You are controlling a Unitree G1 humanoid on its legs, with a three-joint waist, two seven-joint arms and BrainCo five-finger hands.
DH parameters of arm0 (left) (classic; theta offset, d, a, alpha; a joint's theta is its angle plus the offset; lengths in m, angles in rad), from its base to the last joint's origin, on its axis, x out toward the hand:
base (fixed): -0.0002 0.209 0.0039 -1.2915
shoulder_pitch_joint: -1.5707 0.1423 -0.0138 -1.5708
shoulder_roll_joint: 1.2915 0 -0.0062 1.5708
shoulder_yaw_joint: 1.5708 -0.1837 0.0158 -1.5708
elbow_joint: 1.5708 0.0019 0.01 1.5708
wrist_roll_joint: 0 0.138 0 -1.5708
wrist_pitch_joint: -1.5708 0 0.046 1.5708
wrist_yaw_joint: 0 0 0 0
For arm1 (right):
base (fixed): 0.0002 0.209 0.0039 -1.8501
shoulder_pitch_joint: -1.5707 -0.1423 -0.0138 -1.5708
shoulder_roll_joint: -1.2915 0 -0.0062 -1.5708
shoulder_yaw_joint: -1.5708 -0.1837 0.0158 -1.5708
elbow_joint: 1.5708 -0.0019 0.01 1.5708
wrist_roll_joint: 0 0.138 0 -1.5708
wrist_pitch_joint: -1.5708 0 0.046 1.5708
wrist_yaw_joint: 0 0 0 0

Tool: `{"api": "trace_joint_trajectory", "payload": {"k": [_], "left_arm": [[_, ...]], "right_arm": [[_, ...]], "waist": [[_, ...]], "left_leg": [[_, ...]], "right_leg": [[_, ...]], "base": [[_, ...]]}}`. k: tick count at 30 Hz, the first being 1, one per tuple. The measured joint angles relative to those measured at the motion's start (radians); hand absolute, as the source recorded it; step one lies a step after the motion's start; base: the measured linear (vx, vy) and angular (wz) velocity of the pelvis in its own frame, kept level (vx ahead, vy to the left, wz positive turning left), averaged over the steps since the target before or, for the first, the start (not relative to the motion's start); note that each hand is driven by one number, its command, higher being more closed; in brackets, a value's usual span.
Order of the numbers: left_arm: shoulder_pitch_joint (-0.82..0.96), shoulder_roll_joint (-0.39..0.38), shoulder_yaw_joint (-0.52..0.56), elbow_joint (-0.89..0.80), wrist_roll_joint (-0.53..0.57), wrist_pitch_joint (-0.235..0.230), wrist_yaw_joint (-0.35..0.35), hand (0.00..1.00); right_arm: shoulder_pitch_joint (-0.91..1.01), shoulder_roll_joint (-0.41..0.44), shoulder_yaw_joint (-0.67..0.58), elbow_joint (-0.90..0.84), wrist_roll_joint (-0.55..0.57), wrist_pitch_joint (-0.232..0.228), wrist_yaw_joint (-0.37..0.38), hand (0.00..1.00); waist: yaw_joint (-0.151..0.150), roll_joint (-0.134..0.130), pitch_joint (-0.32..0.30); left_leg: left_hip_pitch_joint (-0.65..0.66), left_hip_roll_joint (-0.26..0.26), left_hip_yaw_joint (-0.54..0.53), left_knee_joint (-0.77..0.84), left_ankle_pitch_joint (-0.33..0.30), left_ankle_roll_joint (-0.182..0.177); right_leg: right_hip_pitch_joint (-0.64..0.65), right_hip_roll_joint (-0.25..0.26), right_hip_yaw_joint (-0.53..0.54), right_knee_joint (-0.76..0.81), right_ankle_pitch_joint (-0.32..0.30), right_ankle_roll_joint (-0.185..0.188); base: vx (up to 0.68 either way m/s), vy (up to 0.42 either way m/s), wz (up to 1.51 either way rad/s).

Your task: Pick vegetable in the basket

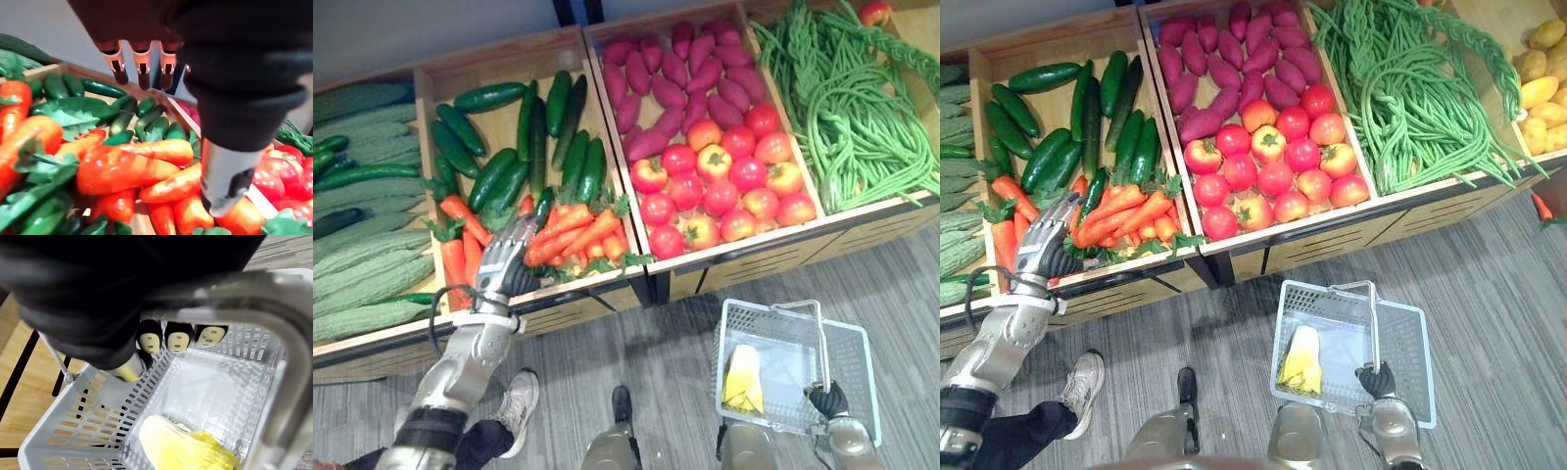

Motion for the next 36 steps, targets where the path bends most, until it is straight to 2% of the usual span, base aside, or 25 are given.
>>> {"api": "trace_joint_trajectory", "payload": {"k": [8,16,17,22,25,36], "left_arm": [[-0.14,0.002,-0.09,0.162,0.032,0.05,-0.021,0.0],[-0.201,0.001,-0.092,0.251,0.038,0.085,-0.012,0.0],[-0.204,0.001,-0.09,0.265,0.039,0.1,-0.006,1.0],[-0.242,-0.007,-0.07,0.333,0.043,0.124,0.011,1.0],[-0.273,-0.007,-0.041,0.351,0.061,0.126,0.01,1.0],[-0.308,-0.008,-0.026,0.399,0.058,0.136,0.0,1.0]], "right_arm": [[-0.015,-0.001,0.005,-0.027,0.0,0.0,-0.001,1.0],[-0.022,-0.001,0.006,-0.029,0.0,0.0,-0.003,1.0],[-0.024,-0.001,0.006,-0.029,0.0,0.001,-0.004,1.0],[-0.045,-0.001,0.005,-0.031,0.0,0.007,-0.015,1.0],[-0.052,-0.001,0.005,-0.03,0.001,0.011,-0.015,1.0],[-0.069,-0.001,0.009,-0.021,0.0,0.016,-0.014,1.0]], "waist": [[-0.003,-0.005,0.041],[0.001,-0.007,0.045],[0.002,-0.008,0.046],[0.002,-0.008,0.084],[0.011,-0.008,0.085],[0.009,-0.015,0.089]], "left_leg": [[-0.016,0.004,0.037,0.028,-0.021,0.003],[-0.031,0.02,0.046,0.042,-0.028,-0.004],[-0.031,0.023,0.053,0.042,-0.028,-0.005],[-0.038,0.029,0.062,0.052,-0.03,-0.007],[-0.049,0.036,0.065,0.053,-0.03,-0.007],[-0.041,0.038,0.088,0.055,-0.032,-0.01]], "right_leg": [[-0.035,0.005,0.045,0.008,0.005,-0.006],[-0.053,0.02,0.057,0.018,0.005,-0.009],[-0.06,0.023,0.061,0.022,0.004,-0.011],[-0.072,0.028,0.073,0.025,0.005,-0.012],[-0.085,0.036,0.076,0.026,0.008,-0.014],[-0.087,0.039,0.092,0.027,0.01,-0.014]], "base": [[0.0,-0.007,-0.16],[-0.01,-0.02,-0.05],[-0.03,-0.018,-0.11],[-0.04,-0.014,-0.08],[0.0,-0.022,-0.05],[0.0,-0.001,-0.03]]}}
